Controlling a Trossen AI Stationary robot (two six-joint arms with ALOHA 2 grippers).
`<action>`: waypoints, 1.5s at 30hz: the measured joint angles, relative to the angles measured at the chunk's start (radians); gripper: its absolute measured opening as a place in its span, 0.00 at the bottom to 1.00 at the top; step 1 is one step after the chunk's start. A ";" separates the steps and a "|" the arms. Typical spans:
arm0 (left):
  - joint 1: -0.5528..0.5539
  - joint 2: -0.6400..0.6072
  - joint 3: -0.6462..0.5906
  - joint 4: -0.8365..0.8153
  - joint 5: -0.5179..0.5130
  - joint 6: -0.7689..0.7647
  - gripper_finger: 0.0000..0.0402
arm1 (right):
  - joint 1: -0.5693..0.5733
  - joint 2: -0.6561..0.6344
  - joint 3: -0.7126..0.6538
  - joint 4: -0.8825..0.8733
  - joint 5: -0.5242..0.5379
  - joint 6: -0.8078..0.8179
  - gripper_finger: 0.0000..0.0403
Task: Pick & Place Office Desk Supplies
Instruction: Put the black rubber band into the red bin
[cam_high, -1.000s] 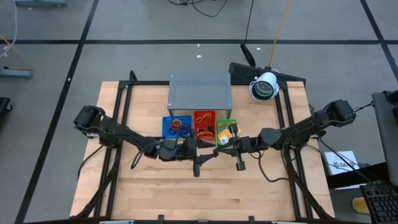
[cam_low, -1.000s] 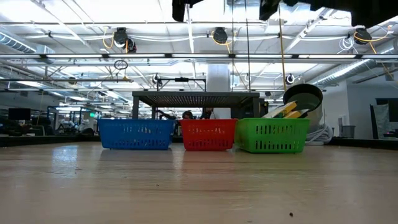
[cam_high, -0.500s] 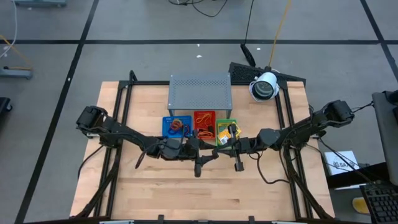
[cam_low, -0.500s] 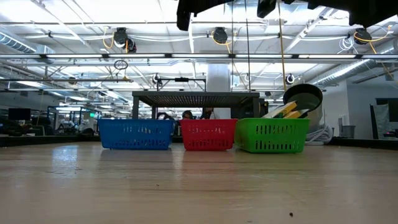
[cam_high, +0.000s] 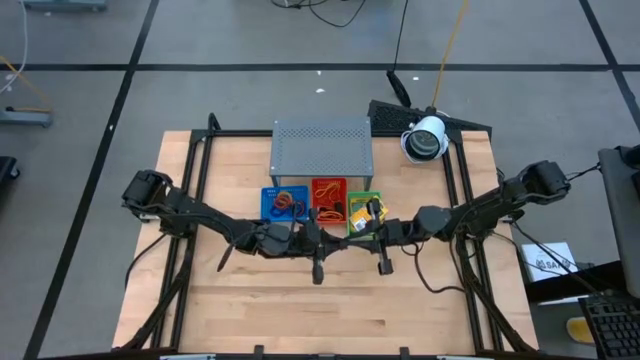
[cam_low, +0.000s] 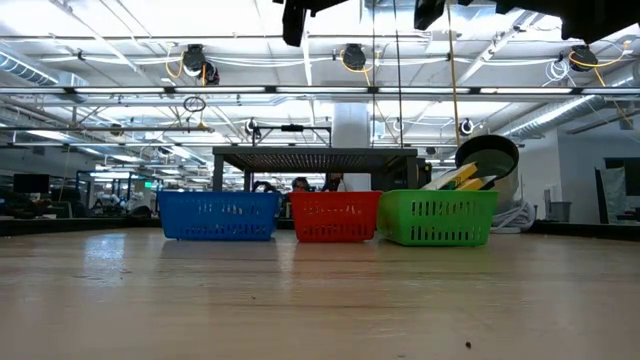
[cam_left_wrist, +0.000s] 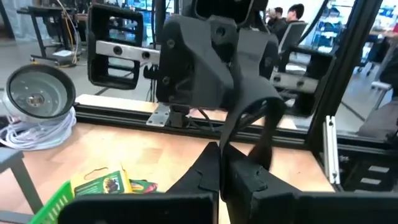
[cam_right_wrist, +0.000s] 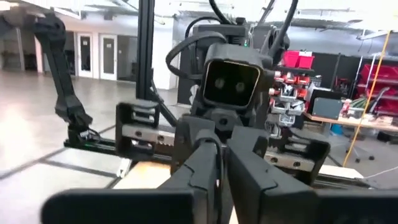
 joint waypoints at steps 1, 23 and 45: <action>0.000 0.000 0.000 -0.001 0.000 0.011 0.02 | 0.000 -0.001 0.000 0.002 0.000 0.012 0.08; 0.004 -0.163 0.000 -0.383 -0.400 0.051 0.01 | -0.006 -0.163 0.000 -0.221 0.082 0.045 0.29; 0.301 -0.163 0.000 -0.506 0.123 -0.223 0.30 | -0.005 -0.201 0.000 -0.307 0.086 0.045 0.26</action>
